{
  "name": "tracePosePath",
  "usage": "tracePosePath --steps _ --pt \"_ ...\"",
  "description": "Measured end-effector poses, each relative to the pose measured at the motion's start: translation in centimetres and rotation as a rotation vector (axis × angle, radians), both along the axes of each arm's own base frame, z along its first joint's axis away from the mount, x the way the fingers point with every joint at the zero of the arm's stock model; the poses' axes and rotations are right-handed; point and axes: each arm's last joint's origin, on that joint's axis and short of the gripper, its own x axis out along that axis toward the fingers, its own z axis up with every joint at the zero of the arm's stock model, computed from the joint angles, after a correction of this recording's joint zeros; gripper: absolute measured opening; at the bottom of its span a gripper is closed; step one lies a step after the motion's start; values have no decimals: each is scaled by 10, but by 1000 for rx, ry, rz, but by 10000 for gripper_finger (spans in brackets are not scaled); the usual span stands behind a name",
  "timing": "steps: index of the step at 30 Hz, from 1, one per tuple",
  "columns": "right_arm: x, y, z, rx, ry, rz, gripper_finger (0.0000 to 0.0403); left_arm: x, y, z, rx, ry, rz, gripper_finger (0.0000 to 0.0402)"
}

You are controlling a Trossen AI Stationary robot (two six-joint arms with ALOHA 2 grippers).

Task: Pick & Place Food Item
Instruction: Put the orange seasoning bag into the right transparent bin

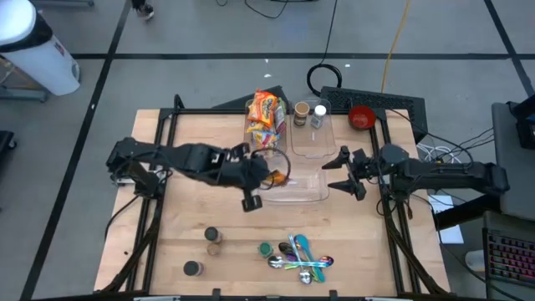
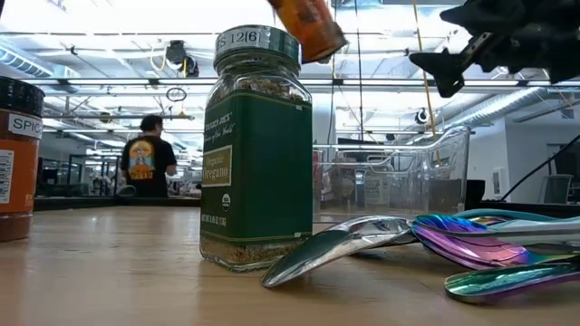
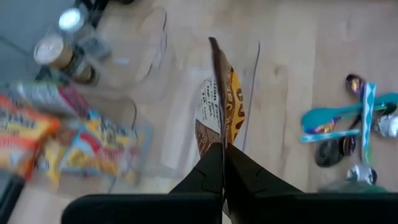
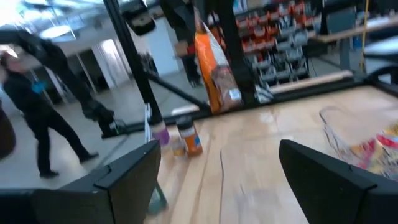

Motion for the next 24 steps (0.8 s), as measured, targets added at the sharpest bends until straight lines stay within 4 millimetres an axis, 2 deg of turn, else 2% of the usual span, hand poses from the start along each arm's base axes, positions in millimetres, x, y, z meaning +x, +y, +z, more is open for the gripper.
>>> tracePosePath --steps 3,7,10,18,24 --pt "6 -1 -4 0 -59 -1 318 10 13 -3 3 -10 -39 2" --pt "16 -3 -5 14 -40 -4 318 21 26 -13 26 27 -68 1" --pt "26 -5 5 23 -42 -26 318 30 32 -22 33 44 -100 1" --pt "54 -9 23 -10 -27 3 318 48 37 -36 76 54 -199 1" --pt "76 -7 17 -49 35 28 318 52 40 -38 69 42 -217 1"
